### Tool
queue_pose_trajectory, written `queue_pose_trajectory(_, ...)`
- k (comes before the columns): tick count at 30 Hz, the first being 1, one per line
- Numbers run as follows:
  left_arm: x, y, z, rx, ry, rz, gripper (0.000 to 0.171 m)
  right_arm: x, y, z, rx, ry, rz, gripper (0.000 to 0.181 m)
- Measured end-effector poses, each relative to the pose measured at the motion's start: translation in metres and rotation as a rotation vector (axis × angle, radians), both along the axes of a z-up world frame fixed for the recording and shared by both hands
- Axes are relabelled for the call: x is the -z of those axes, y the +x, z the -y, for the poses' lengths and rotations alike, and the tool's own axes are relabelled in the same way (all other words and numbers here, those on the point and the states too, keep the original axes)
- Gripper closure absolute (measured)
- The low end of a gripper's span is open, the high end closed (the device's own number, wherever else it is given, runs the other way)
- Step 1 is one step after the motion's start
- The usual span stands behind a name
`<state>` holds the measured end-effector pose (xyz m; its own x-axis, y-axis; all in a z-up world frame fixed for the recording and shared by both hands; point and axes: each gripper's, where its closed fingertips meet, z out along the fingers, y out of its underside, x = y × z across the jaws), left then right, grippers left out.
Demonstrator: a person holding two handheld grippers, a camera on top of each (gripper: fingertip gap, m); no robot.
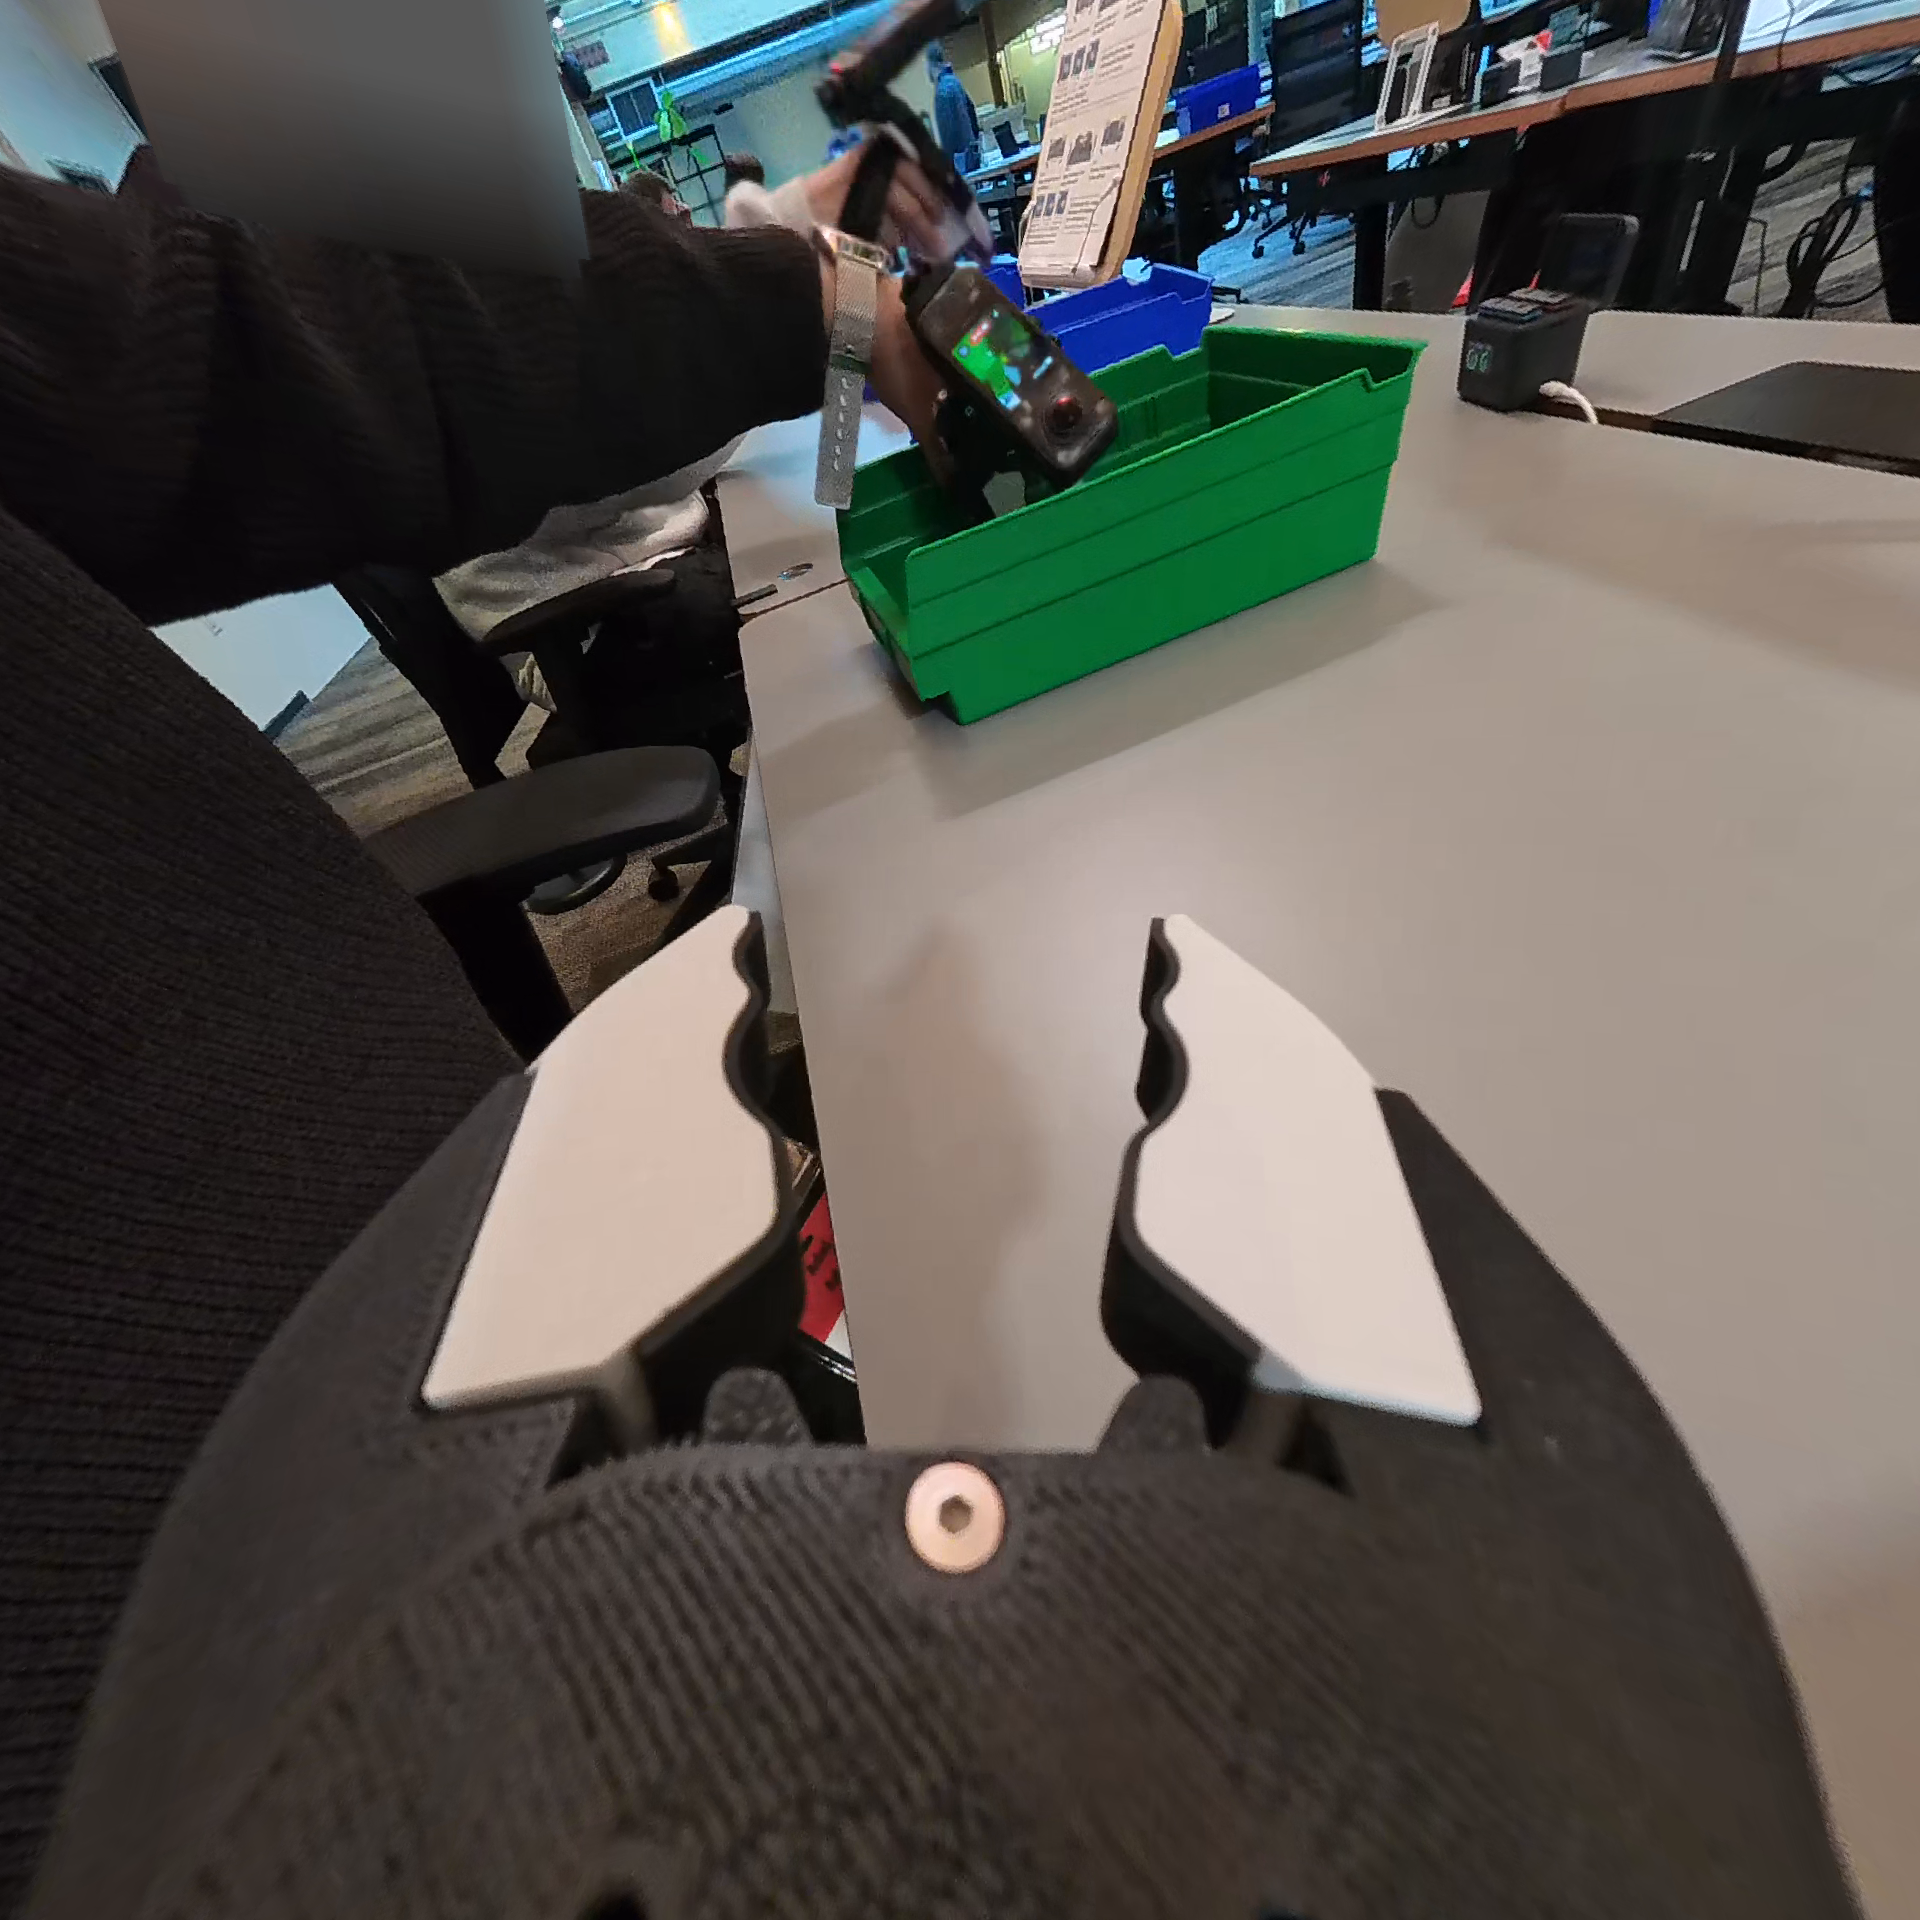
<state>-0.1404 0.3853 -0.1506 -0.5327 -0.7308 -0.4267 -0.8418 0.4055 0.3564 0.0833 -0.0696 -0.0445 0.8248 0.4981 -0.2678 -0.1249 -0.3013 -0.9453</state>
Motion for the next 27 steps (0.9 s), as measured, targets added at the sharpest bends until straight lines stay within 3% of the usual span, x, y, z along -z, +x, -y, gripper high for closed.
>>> queue_pose_trajectory(4, -0.031, 0.021, 0.008, -0.014, 0.015, 0.201, 0.148, -0.002, -0.002, 0.001, -0.003, 0.006, 0.004, 0.112)
queue_pose_trajectory(7, -0.061, 0.045, 0.027, -0.074, -0.057, 0.426, 0.147, -0.003, -0.003, 0.0, -0.007, 0.01, -0.004, 0.113)
queue_pose_trajectory(11, -0.101, 0.086, 0.076, -0.141, -0.274, 0.746, 0.148, -0.005, -0.005, -0.001, -0.005, 0.012, -0.033, 0.115)
queue_pose_trajectory(15, -0.14, 0.126, 0.136, -0.133, -0.467, 0.973, 0.149, -0.009, -0.006, -0.001, 0.003, 0.015, -0.058, 0.117)
queue_pose_trajectory(22, -0.184, 0.179, 0.248, -0.149, -0.945, 1.147, 0.149, -0.009, -0.01, -0.004, 0.024, 0.017, -0.048, 0.119)
queue_pose_trajectory(27, -0.173, 0.204, 0.322, -0.153, -1.231, 1.119, 0.149, -0.02, -0.002, -0.01, 0.069, 0.025, -0.108, 0.12)
